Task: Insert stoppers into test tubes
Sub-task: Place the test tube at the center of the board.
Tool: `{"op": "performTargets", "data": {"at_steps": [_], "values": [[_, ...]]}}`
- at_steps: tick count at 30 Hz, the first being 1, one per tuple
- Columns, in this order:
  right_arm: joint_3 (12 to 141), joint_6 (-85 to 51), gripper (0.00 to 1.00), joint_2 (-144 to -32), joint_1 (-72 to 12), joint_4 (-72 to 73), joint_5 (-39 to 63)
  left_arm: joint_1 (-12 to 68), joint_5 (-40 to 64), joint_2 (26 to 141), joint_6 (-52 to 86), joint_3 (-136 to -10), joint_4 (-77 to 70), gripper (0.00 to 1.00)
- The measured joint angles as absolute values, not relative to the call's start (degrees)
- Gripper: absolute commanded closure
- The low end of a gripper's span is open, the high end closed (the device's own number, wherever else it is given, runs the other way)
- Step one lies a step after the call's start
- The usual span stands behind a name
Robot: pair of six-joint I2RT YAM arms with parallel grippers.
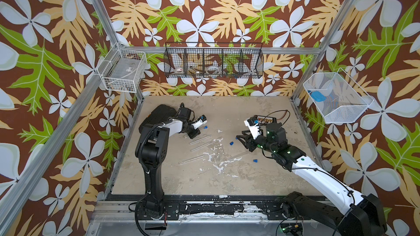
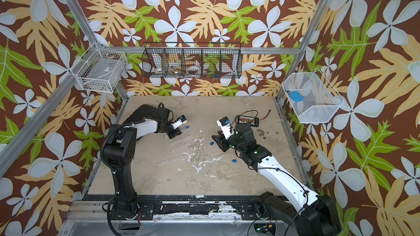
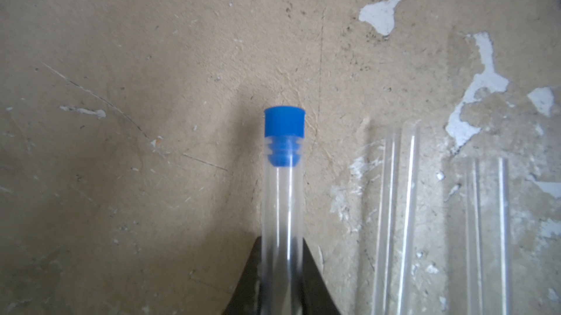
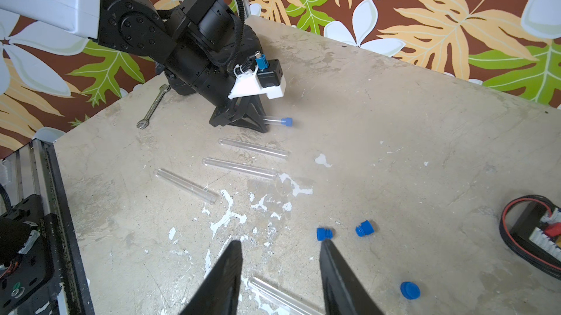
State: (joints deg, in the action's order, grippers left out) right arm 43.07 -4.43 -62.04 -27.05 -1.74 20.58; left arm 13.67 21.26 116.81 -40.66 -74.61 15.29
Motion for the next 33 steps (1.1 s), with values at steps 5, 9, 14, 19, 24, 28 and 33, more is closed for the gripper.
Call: {"op": "performTargets", "data": {"at_steps": [5,9,14,19,24,28,33], "values": [[43.07,-4.25,0.56,-62.04,-27.05,-1.76,20.58,13.67,21.28,116.95,-40.66,-74.61,14.87,0.82],[42.96,-4.23,0.57,-62.04,-27.05,-1.74,20.60,13.67,21.21,116.95,-40.66,-74.61,14.85,0.81],[42.87,-4.21,0.57,-62.04,-27.05,-1.76,20.60,13.67,20.86,116.99,-40.66,-74.61,14.48,0.79],[42.87,-4.10,0.58,-61.76,-27.05,-1.76,20.60,13.67,20.69,116.99,-40.66,-74.61,14.44,0.77],[42.83,-4.03,0.57,-61.60,-27.05,-1.78,20.62,13.67,20.23,116.99,-40.60,-74.70,14.24,0.70],[42.83,-4.03,0.57,-61.41,-27.05,-1.85,20.62,13.67,19.79,116.79,-40.60,-74.72,14.17,0.67],[42.72,-4.01,0.58,-60.93,-27.05,-1.87,20.71,13.67,18.22,114.39,-40.62,-74.50,17.06,0.62]]}}
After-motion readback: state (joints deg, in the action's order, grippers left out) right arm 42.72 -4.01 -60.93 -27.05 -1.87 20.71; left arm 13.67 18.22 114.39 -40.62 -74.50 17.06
